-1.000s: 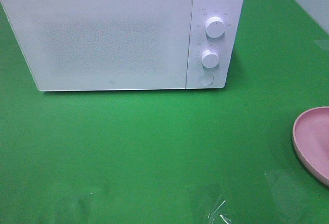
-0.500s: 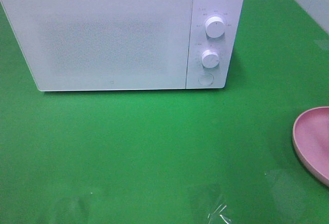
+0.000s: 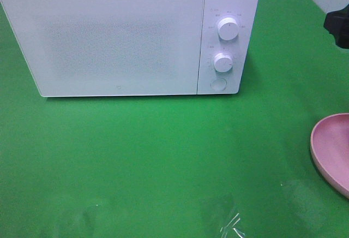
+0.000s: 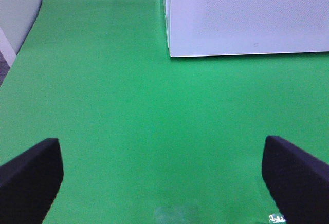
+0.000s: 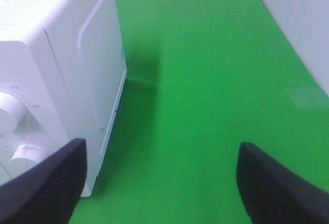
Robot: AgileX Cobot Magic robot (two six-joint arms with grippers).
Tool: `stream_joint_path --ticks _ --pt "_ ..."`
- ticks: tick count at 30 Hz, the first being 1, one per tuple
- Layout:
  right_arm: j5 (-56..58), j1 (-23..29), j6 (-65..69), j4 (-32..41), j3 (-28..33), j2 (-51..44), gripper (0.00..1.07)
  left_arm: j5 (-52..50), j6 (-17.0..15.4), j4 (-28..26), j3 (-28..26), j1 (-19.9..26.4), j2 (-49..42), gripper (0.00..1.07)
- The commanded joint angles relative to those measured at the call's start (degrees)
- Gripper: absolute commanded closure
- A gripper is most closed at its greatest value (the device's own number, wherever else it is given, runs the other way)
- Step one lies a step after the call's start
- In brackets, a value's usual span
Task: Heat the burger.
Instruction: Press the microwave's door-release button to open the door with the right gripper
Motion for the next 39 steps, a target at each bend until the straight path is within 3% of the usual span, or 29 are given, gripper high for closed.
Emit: stream_joint_path --ticks 1,8,14,17,20,22,27,29,39 --pt "-5.84 -0.29 -1.55 -0.52 0.06 2.01 0.32 -0.86 0.0 0.06 0.11 0.11 -1.09 0.09" --pt "-17.42 -0.23 -3.78 1.38 3.95 5.61 0.32 -0.86 0.0 0.06 0.11 0.11 -1.09 0.09" --pt "-23.49 4.18 -9.63 7.16 6.88 7.45 0.32 -0.86 0.0 0.06 0.11 0.11 -1.09 0.09" --pt "-26.81 9.45 -14.09 14.32 8.14 8.88 0.32 -0.86 0.0 0.06 0.11 0.11 -1.09 0.09" --pt "-28.36 11.86 -15.87 16.56 8.59 9.57 0.32 -0.86 0.0 0.06 0.11 0.11 -1.09 0.09" --pt "-30.19 16.27 -17.53 19.94 8.59 11.52 0.32 -0.86 0.0 0.06 0.11 0.11 -1.09 0.09" --pt "-31.8 19.19 -17.53 22.46 8.59 13.35 0.32 -0.86 0.0 0.06 0.11 0.11 -1.09 0.09" --pt "-34.15 23.26 -17.59 26.13 8.59 15.99 0.32 -0.86 0.0 0.06 0.11 0.11 -1.09 0.09" --pt "-40.97 31.97 -17.59 34.38 8.54 23.2 0.32 -0.86 0.0 0.06 0.11 0.11 -1.09 0.09"
